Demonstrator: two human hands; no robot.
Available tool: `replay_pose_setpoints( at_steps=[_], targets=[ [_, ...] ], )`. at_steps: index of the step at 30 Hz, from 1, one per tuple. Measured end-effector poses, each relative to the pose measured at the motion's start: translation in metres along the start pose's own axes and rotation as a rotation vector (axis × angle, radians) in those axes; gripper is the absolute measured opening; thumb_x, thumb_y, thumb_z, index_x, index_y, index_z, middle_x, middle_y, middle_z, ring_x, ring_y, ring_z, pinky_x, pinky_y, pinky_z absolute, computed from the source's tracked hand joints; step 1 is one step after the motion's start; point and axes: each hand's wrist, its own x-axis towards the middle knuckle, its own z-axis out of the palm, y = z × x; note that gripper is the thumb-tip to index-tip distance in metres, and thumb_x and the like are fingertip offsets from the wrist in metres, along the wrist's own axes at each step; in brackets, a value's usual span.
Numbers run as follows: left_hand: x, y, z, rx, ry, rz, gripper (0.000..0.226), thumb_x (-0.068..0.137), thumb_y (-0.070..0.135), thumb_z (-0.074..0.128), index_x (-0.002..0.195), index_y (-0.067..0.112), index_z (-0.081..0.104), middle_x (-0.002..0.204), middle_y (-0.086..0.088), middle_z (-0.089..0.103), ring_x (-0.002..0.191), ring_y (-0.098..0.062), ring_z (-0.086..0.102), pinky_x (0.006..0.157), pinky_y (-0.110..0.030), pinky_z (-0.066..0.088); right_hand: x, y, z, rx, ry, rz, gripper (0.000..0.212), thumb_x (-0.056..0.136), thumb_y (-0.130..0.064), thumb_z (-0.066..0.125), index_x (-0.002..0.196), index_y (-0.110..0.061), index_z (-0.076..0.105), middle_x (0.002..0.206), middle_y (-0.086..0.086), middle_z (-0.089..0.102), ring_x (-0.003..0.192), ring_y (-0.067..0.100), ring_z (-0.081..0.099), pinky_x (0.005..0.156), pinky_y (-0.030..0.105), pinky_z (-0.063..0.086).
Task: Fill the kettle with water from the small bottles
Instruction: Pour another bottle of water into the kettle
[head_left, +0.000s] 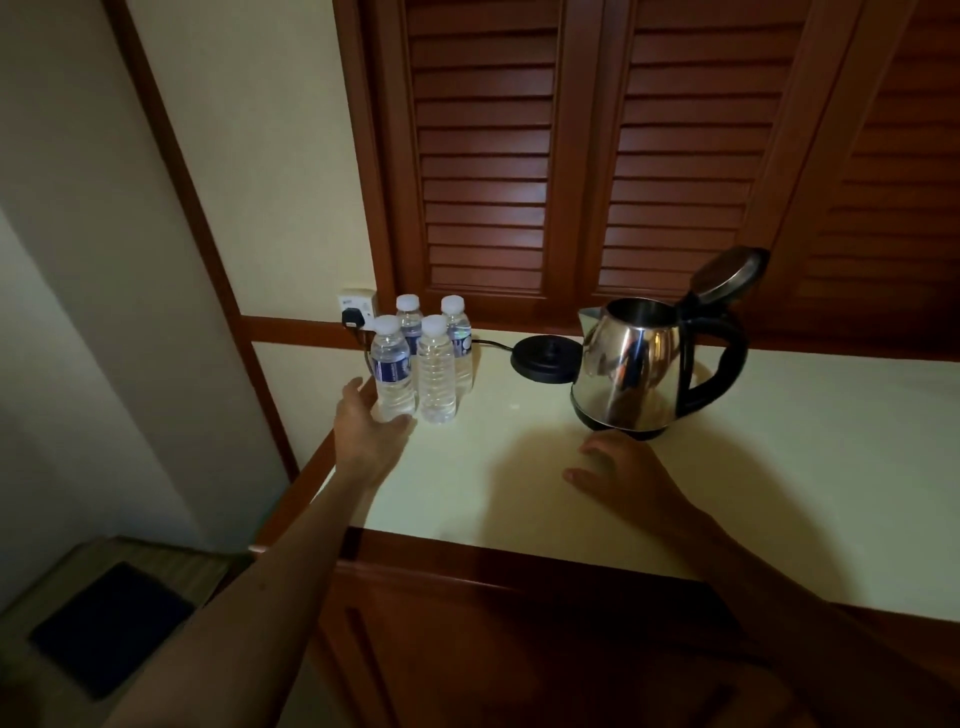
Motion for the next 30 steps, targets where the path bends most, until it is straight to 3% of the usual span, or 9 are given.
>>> replay_pose_setpoints(
  at_steps=[2, 5, 9, 14, 17, 25, 30],
  targets=[
    [0.004, 0.004, 0.000, -0.006, -0.076, 0.054, 0.087, 0.082, 0.019, 0.080, 0.151, 0.015, 0.027, 0.140, 0.004, 0.054, 0.119, -0.021, 0.057, 0.092, -0.034, 0.047, -0.001, -0.001, 0.000, -0.012, -0.004, 0.005, 0.046, 0.081, -0.045, 0.071, 0.115, -0.016, 0.062, 0.118, -0.003, 0.057, 0.105, 0.010, 0.052, 0.091, 0.027, 0.043],
    [0.013, 0.005, 0.001, -0.007, -0.136, 0.100, 0.070, 0.084, 0.023, 0.078, 0.143, 0.022, 0.040, 0.122, 0.012, 0.055, 0.107, -0.012, 0.056, 0.084, -0.029, 0.044, -0.002, -0.003, -0.001, -0.025, -0.004, 0.007, 0.045, 0.082, -0.045, 0.070, 0.115, -0.016, 0.062, 0.117, -0.003, 0.058, 0.102, 0.009, 0.053, 0.088, 0.024, 0.042],
    [0.019, 0.001, 0.001, 0.002, -0.134, 0.047, 0.047, 0.088, 0.022, 0.073, 0.130, 0.012, 0.054, 0.128, -0.006, 0.063, 0.116, -0.027, 0.061, 0.089, -0.030, 0.045, -0.003, -0.005, -0.002, -0.033, 0.003, 0.017, 0.044, 0.081, -0.046, 0.070, 0.113, -0.016, 0.062, 0.115, -0.003, 0.059, 0.101, 0.011, 0.054, 0.088, 0.026, 0.045],
    [0.004, -0.006, -0.002, 0.042, -0.105, 0.097, 0.052, 0.087, 0.022, 0.074, 0.134, 0.015, 0.052, 0.132, -0.007, 0.062, 0.118, -0.028, 0.060, 0.099, -0.041, 0.048, -0.004, -0.005, -0.002, -0.024, 0.012, 0.015, 0.044, 0.080, -0.045, 0.072, 0.111, -0.016, 0.063, 0.113, -0.002, 0.060, 0.101, 0.013, 0.056, 0.090, 0.031, 0.048],
    [-0.008, -0.016, -0.005, 0.093, -0.115, 0.135, 0.057, 0.084, 0.026, 0.077, 0.135, 0.019, 0.052, 0.131, -0.003, 0.064, 0.114, -0.025, 0.062, 0.094, -0.040, 0.051, -0.005, -0.005, -0.002, 0.011, 0.020, 0.001, 0.045, 0.078, -0.044, 0.074, 0.110, -0.015, 0.064, 0.108, -0.002, 0.062, 0.098, 0.013, 0.058, 0.087, 0.030, 0.049],
    [-0.052, -0.004, 0.010, 0.166, -0.275, 0.255, 0.057, 0.083, 0.030, 0.077, 0.134, 0.020, 0.053, 0.120, 0.000, 0.070, 0.102, -0.018, 0.067, 0.089, -0.036, 0.055, -0.011, -0.009, -0.005, 0.054, -0.018, 0.037, 0.052, 0.076, -0.053, 0.071, 0.114, -0.018, 0.064, 0.111, -0.004, 0.063, 0.098, 0.009, 0.059, 0.086, 0.032, 0.052],
    [-0.069, 0.018, 0.046, 0.111, -0.388, 0.291, 0.060, 0.080, 0.026, 0.080, 0.133, 0.022, 0.053, 0.125, -0.001, 0.068, 0.110, -0.018, 0.066, 0.096, -0.040, 0.053, -0.011, -0.014, -0.006, 0.174, 0.061, 0.125, 0.045, 0.080, -0.049, 0.071, 0.114, -0.020, 0.065, 0.109, -0.008, 0.064, 0.097, 0.005, 0.059, 0.084, 0.024, 0.048]
  ],
)
